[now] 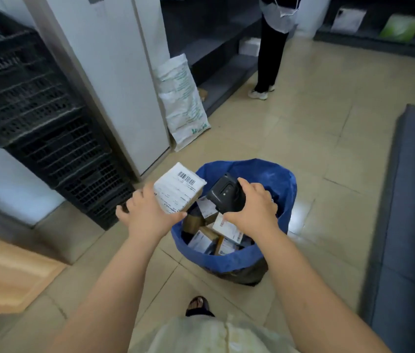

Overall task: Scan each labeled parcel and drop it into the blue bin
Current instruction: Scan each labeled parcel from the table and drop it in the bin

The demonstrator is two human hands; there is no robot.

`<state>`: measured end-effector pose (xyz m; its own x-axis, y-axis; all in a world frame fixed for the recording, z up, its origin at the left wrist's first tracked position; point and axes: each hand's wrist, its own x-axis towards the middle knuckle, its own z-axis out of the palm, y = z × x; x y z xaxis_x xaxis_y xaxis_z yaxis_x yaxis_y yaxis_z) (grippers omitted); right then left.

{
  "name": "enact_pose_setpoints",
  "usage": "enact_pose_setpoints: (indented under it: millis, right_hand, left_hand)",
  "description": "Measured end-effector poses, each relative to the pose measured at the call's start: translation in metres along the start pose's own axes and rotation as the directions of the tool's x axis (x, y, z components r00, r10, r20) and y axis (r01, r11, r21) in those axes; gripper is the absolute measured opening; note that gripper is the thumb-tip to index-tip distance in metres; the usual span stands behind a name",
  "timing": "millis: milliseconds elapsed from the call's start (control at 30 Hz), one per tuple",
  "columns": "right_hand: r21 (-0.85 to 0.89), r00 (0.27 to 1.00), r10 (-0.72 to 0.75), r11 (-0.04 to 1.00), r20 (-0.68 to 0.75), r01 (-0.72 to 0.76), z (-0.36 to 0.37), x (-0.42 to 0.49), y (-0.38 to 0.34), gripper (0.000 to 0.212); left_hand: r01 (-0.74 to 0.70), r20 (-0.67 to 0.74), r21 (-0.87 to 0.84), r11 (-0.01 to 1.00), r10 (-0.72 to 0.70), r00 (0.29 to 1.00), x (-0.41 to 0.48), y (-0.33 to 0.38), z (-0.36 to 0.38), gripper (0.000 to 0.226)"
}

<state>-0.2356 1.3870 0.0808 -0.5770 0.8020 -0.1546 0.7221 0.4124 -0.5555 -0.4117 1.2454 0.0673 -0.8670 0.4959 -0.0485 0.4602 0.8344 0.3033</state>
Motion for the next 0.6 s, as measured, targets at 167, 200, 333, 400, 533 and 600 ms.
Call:
enact_pose_setpoints:
  millis: [167,200,333,400,533,600]
  right_hand:
    - [0.056,0.989,0.142,0.989,-0.051,-0.139,0.008,0.065,-0.008,0.085]
    - [0.064,0.983,0.174,0.983,-0.054,-0.17,0.012,0.072,-0.005,0.085]
    - [0.066,0.953,0.303,0.951,-0.025,-0.301,0.028,0.095,0.013,0.09]
    - [0.071,0.937,0.349,0.935,-0.006,-0.348,0.039,0.108,0.026,0.092]
    - [0.073,0.908,0.416,0.905,0.055,-0.419,0.067,0.146,0.062,0.094]
    - [0.067,0.908,0.409,0.907,0.096,-0.416,0.087,0.169,0.083,0.095]
  left_hand:
    - [-0.203,0.154,0.106,0.974,0.185,0.971,0.087,0.046,0.027,0.109]
    - [-0.239,0.176,0.116,0.964,0.217,0.96,0.097,0.054,0.034,0.109]
    - [-0.302,0.274,0.115,0.946,0.262,0.925,0.122,0.076,0.069,0.112]
    - [-0.283,0.319,0.1,0.954,0.239,0.917,0.131,0.079,0.094,0.112]
    - [-0.238,0.398,0.095,0.967,0.182,0.899,0.149,0.082,0.155,0.115]
    - [-0.229,0.422,0.1,0.968,0.167,0.891,0.159,0.083,0.19,0.112]
